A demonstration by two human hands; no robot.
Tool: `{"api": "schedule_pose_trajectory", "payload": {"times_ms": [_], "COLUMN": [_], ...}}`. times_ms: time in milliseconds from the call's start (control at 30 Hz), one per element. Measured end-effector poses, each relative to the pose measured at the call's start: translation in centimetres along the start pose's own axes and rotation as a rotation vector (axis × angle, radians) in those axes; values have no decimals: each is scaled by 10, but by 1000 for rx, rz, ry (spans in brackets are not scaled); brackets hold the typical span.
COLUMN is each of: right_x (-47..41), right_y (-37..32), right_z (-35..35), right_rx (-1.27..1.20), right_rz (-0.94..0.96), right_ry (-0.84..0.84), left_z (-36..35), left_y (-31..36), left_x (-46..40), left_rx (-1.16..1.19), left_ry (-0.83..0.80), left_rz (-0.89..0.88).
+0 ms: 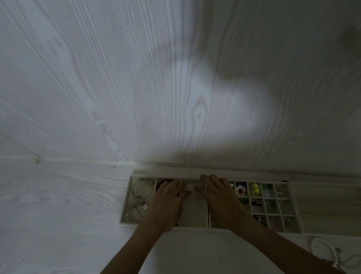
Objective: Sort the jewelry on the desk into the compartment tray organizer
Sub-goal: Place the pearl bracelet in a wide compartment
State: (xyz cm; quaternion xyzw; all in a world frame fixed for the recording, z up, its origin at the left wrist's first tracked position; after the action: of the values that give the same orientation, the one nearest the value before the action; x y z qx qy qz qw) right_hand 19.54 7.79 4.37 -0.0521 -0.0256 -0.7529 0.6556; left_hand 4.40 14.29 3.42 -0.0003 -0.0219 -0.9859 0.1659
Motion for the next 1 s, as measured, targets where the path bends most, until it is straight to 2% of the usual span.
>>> {"api": "schedule_pose_trajectory", "payload": {"times_ms": [133, 233, 333, 433, 633, 833, 1000], "right_x": [16, 22, 29, 57, 152, 221, 228], "right_y": [2, 3, 2, 12, 83, 145, 159], "right_z": [-11, -14, -3, 7, 3, -34, -59], "right_rx": [63, 82, -47, -182, -331, -449, -282], "right_rz": [5, -23, -81, -162, -445, -754, -820], "right_ry": [-41, 5, 70, 142, 306, 127, 17], "left_z": [-6, -4, 8, 23, 33, -1, -23], "left_y": [4, 10, 17, 37, 114, 193, 228], "left_x": [12, 18, 18, 8, -34, -67, -89], "left_rx": [39, 36, 73, 207, 500, 943, 871], "left_ry": [33, 36, 66, 63, 40, -238, -377], "left_rz": [-3, 10, 92, 91, 96, 52, -30]}}
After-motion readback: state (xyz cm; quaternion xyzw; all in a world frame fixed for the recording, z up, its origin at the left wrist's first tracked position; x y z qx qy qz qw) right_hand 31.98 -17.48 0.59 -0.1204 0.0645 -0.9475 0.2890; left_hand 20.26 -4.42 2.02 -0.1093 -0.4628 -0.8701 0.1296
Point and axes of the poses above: each hand's wrist, its own x-axis away from the middle knuckle, its own z-axis out of the back of the hand, y = z × x, the point moved 2 cm from there along -x, towards the middle knuckle, and after that the axes turned 12 degrees about -z, right-handed, at the moved point
